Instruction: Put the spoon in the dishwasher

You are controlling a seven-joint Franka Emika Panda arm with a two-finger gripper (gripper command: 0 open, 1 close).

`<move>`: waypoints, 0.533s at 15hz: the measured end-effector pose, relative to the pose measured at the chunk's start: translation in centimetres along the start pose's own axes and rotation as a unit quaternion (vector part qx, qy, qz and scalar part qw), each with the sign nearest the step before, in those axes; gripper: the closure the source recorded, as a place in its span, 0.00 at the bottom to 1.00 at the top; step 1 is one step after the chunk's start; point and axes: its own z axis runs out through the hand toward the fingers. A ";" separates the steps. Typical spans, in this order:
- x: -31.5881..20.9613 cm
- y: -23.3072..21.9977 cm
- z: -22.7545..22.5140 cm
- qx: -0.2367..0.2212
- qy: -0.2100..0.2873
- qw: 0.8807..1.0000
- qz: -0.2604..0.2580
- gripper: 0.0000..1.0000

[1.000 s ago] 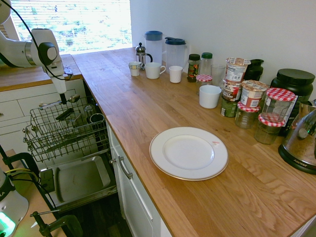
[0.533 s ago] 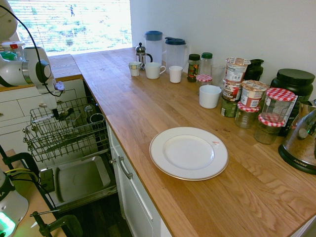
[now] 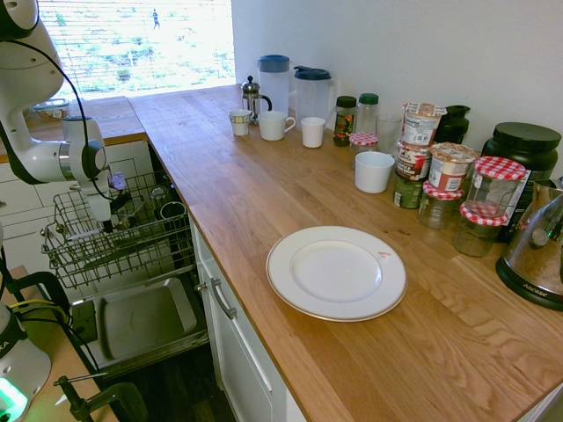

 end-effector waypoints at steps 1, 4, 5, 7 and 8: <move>0.2 -0.1 0.4 0.004 0.000 1.000 0.002 0.00; 0.9 -0.3 1.2 0.012 0.001 1.000 0.004 0.00; 1.0 -0.4 1.4 0.013 0.001 1.000 0.003 0.00; 1.1 -0.4 1.7 0.014 0.001 1.000 0.002 0.00; 1.1 -0.4 1.7 0.014 0.001 1.000 0.001 0.00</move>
